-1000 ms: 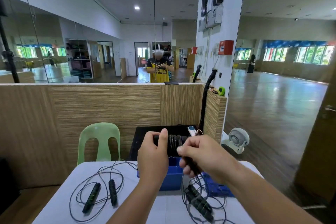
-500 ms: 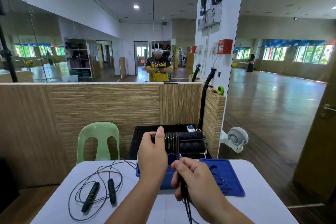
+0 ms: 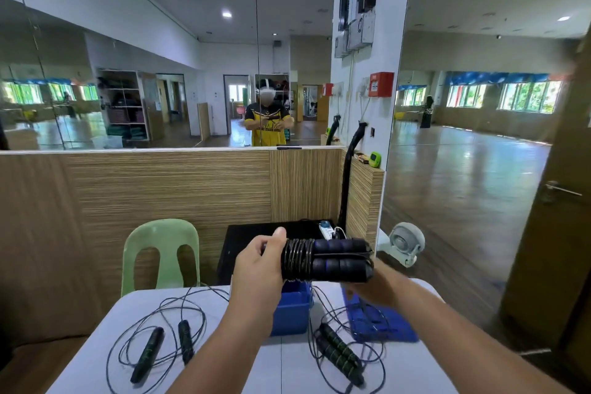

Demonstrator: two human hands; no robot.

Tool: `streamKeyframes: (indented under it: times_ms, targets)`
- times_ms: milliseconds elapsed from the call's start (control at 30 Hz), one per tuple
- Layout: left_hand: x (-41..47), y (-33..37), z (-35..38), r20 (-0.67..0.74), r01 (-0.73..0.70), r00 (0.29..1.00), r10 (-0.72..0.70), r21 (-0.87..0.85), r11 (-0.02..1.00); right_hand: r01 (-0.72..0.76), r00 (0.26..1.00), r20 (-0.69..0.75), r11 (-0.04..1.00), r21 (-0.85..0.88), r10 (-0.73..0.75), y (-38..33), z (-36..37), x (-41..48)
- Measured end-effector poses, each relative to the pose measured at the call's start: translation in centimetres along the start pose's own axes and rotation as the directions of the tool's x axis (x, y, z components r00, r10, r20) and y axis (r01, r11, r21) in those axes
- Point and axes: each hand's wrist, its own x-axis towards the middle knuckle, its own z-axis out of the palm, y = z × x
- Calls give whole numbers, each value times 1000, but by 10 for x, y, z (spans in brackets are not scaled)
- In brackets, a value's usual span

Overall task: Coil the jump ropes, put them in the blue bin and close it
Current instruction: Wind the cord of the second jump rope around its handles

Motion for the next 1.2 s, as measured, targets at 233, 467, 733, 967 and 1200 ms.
streamKeyframes:
  times_ms: [233,467,733,967,1200]
  targets:
    - [-2,3,-2,57,-110,993,108,25,994,158,987,23,940,-303,-159,-47,-61,22]
    - [2,-6,-9,22,-193,981,193,230,954,155,984,-31,929,-335,-176,-88,-60,7]
    - [10,-13,-10,-135,-192,963,235,269,944,83,982,-158,989,-119,-101,-78,-14,-19]
    - [12,-11,-10,-211,-228,933,291,277,934,-28,987,-134,928,372,83,-56,20,-35]
    - [9,-12,-1,-227,-258,918,324,278,925,0,984,-143,793,610,110,-53,51,-42]
